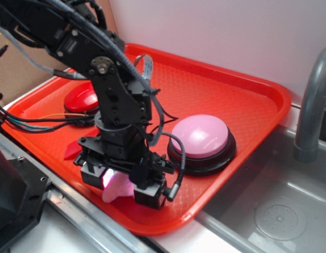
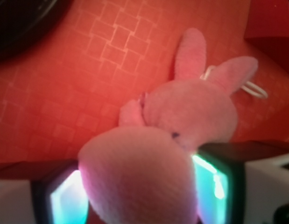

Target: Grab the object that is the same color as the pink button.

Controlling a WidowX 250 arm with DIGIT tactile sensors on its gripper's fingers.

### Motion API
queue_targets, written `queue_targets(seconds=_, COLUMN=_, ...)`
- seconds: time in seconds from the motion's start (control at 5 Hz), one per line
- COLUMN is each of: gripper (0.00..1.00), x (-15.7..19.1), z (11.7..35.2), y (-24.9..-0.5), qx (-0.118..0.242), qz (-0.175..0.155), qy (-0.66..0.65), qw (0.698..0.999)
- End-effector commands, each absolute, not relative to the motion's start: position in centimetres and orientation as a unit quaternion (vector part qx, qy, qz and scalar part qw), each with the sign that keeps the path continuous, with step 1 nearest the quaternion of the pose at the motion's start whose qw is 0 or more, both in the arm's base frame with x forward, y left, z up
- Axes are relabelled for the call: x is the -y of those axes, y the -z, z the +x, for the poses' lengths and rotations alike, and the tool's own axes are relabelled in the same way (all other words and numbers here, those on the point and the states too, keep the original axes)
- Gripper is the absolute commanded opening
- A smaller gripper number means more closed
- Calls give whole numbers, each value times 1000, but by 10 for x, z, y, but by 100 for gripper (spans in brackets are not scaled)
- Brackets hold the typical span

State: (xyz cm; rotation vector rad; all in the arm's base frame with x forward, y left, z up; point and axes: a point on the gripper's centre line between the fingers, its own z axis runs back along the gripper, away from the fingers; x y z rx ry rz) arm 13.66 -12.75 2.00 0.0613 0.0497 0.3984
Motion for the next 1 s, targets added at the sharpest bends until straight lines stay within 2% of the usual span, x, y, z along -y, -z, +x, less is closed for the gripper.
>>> queue_targets(seconds=0.0, gripper=0, x=121, z=142, y=-40, qx=23, qz=4, qy=-199, qw=980)
queue_targets(seconds=0.2, gripper=0, x=111, z=157, y=-64, qx=41, qz=-4, qy=-175, qw=984)
queue_targets(seconds=0.4, gripper=0, x=89, z=169, y=-96, qx=44, qz=-30, qy=-170, qw=984)
queue_targets(seconds=0.6, gripper=0, x=61, z=182, y=-134, qx=62, qz=-69, qy=-151, qw=984)
queue_targets(seconds=0.8, gripper=0, x=38, z=193, y=-160, qx=82, qz=-81, qy=-158, qw=981)
